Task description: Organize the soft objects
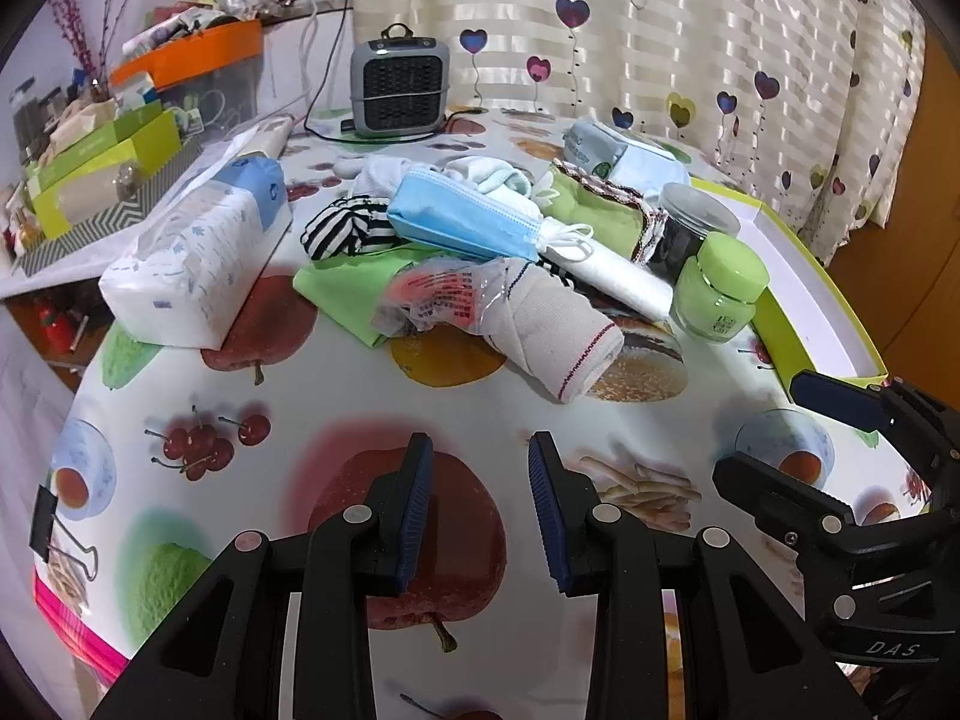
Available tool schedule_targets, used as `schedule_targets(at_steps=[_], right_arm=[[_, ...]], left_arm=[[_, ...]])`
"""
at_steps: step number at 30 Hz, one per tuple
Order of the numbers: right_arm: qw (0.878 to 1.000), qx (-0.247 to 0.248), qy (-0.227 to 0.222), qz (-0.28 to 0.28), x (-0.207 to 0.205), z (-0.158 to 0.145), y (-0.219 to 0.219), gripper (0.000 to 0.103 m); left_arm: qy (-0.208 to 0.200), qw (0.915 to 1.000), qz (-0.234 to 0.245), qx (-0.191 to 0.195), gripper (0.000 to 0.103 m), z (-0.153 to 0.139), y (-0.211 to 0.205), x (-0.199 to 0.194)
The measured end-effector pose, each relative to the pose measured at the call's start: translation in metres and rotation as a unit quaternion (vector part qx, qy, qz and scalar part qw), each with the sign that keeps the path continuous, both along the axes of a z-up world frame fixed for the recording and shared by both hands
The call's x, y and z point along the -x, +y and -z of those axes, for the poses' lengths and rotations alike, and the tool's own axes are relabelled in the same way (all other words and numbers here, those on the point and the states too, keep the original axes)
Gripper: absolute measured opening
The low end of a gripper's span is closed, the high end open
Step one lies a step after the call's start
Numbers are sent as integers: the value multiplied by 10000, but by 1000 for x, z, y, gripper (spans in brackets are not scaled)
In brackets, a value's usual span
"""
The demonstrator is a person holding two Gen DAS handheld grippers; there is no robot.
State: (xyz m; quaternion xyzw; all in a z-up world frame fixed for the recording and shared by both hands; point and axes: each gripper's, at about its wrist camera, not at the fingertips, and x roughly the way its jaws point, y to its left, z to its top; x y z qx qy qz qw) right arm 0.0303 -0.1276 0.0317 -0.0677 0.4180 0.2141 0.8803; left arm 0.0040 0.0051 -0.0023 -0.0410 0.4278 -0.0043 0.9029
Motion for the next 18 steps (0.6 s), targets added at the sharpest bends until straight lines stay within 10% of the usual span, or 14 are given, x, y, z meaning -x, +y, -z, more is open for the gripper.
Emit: schedule_targets(at_steps=[18], right_arm=[[10000,11,-8,-14,1,0,1,79]], left_arm=[[-107,9999,52,-76,31,-1,-4,5]])
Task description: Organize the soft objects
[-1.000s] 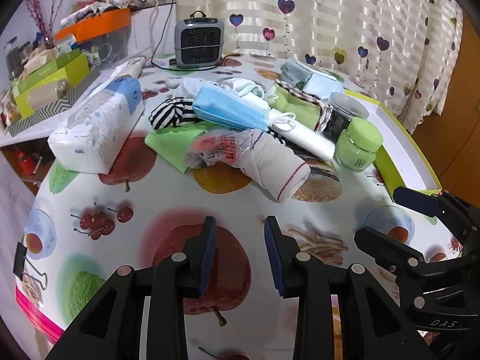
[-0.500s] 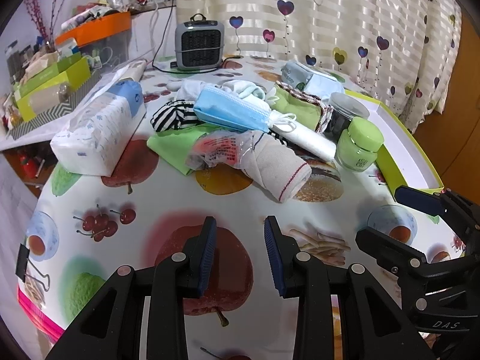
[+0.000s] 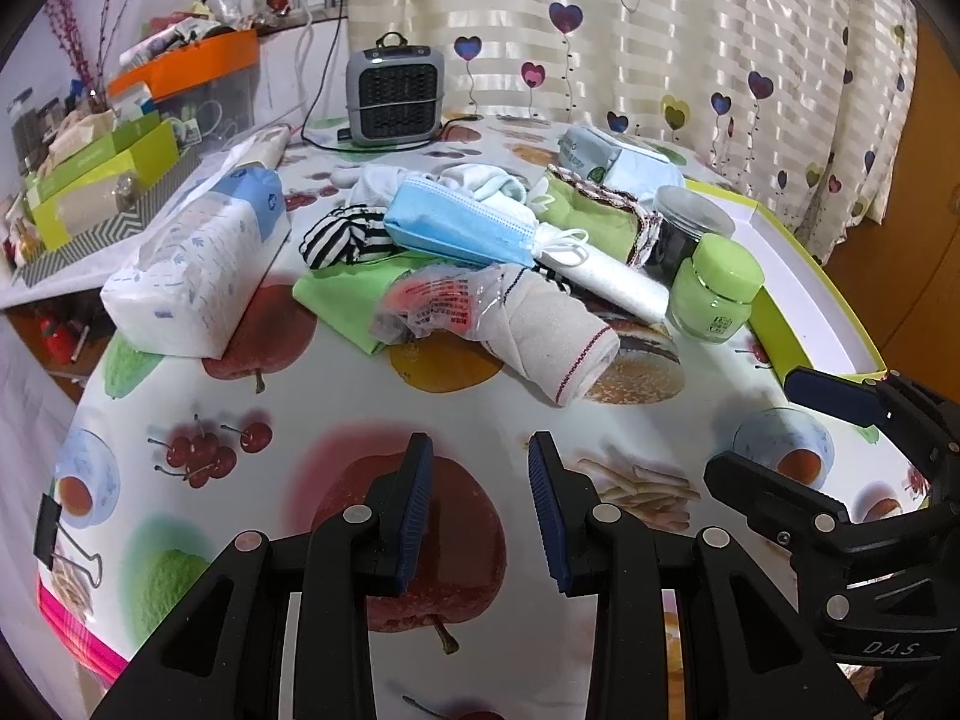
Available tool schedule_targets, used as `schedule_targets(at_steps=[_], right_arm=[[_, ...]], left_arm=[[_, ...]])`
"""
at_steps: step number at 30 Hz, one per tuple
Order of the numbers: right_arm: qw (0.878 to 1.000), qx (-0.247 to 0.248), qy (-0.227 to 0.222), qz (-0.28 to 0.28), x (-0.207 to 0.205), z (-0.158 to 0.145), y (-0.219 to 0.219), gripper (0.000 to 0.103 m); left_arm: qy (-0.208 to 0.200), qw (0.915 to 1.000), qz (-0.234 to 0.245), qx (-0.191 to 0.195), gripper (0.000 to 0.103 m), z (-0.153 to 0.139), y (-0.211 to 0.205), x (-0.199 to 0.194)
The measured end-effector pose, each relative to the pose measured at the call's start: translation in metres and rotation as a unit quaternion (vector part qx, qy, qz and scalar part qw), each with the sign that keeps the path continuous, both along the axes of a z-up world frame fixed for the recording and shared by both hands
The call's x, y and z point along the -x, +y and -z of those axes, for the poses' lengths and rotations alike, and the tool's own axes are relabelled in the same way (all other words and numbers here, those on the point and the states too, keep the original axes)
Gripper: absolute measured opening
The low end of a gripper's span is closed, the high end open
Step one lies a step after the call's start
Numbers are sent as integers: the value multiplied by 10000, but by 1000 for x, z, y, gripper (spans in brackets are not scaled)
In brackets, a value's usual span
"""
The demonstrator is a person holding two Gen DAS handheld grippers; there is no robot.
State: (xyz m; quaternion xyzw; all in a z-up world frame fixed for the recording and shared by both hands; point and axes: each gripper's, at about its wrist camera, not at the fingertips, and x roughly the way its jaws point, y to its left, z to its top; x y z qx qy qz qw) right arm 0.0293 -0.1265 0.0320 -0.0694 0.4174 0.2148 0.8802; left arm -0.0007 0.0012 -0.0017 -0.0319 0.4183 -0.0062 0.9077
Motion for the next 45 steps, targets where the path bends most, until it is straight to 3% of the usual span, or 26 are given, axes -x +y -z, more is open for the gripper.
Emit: schedule_targets(at_steps=[45], right_arm=[[10000,-1,11,0,-2,0,0,79]], left_arm=[[117,9999,-2,85,31,4,2,0]])
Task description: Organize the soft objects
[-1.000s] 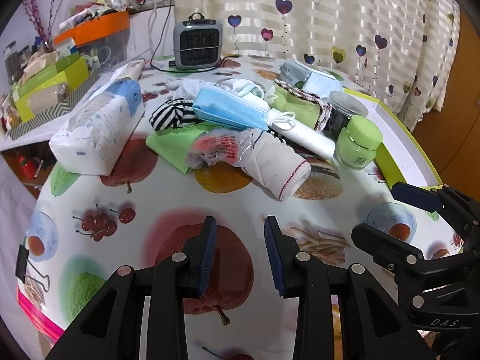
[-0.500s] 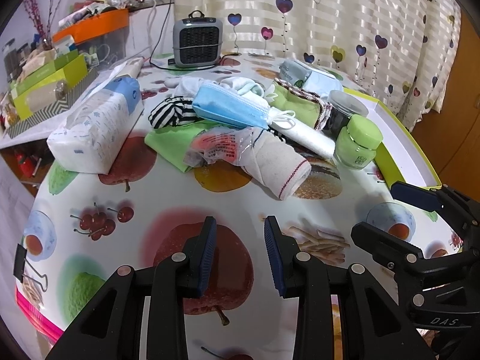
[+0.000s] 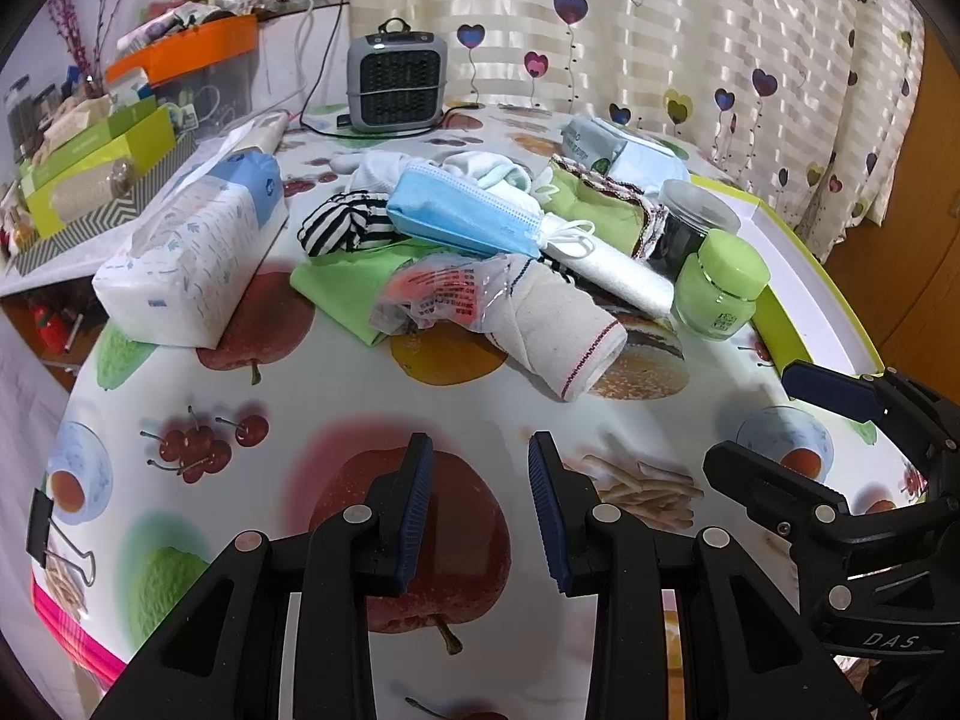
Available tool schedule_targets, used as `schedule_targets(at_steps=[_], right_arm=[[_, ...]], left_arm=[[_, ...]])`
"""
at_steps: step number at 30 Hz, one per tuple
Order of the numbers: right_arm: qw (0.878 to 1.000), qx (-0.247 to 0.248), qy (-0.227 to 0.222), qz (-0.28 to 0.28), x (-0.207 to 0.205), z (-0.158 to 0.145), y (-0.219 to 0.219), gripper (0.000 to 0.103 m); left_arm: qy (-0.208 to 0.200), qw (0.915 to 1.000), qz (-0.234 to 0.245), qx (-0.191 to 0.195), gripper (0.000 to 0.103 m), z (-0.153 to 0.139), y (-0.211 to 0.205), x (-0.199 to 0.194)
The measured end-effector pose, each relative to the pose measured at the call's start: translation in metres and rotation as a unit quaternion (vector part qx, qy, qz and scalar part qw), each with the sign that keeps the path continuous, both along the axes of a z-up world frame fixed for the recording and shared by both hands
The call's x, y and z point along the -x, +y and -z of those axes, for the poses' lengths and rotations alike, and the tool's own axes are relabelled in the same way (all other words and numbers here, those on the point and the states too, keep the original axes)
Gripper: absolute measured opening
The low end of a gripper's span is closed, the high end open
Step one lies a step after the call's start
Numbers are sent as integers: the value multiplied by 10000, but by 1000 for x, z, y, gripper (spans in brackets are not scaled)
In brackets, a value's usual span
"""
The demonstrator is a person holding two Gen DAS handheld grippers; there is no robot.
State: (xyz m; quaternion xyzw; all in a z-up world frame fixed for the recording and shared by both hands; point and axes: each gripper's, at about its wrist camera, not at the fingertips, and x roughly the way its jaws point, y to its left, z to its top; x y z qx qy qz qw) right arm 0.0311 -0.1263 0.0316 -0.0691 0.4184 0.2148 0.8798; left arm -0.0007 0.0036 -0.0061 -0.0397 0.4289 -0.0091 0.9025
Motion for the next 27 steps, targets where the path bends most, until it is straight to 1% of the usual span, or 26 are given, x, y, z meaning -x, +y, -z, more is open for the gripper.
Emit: schedule_targets(at_steps=[20,27], right_arm=[[10000,-22,48,-43,-9,4,9,79],[9999,-76,95,-66,-21,5,14,79]], left_arm=[[7,10000,-9,5,31,0,2,-2],[6,9999,-27,120,31,2,12,-2]])
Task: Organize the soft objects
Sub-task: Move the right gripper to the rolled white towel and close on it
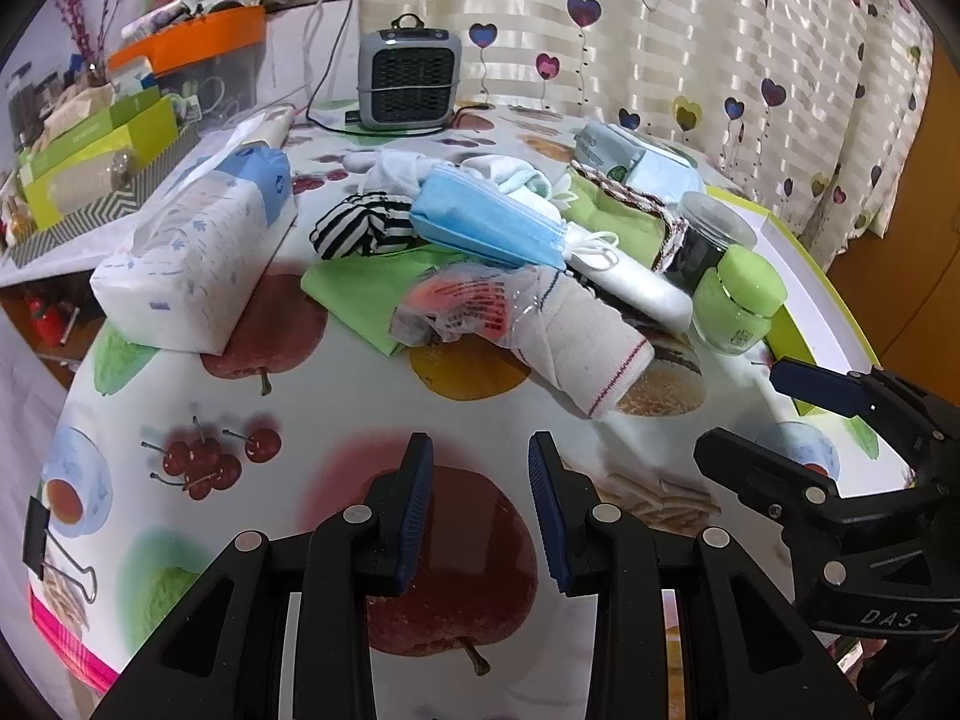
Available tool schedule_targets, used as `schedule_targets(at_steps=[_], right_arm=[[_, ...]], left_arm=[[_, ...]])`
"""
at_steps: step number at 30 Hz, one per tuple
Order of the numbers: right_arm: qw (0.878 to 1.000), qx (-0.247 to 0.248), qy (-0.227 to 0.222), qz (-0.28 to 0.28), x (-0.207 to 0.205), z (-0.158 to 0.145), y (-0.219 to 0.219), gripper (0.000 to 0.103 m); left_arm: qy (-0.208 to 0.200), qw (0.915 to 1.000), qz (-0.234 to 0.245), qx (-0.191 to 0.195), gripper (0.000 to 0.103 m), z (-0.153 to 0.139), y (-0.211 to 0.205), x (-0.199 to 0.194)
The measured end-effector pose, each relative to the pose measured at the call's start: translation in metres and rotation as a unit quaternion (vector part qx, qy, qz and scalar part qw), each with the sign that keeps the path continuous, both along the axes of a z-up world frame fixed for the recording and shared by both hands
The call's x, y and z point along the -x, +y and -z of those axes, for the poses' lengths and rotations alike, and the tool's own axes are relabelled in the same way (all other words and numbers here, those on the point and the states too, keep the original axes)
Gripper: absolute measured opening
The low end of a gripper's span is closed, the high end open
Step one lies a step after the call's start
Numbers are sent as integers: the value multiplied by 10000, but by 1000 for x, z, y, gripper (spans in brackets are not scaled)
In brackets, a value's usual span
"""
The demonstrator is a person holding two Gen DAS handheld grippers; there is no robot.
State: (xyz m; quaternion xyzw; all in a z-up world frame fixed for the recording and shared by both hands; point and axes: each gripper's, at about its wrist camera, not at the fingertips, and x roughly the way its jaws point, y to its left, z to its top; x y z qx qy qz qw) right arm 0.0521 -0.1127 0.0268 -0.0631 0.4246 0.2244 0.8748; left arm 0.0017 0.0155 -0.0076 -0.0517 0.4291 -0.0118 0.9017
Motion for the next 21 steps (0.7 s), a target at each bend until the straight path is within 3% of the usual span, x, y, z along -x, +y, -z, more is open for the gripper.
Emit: schedule_targets(at_steps=[12,17,21], right_arm=[[9995,-256,80,-191,-29,4,21,78],[9991,-298,128,-285,-42,8,32,57],[9988,-272,208,-337,-52,13,38,55]], left_arm=[[-3,9997,-160,207,31,-3,30,-19],[-23,9994,-192,282,31,-5,38,-25],[-83,9991,-225,353,31,-7,44,-30]])
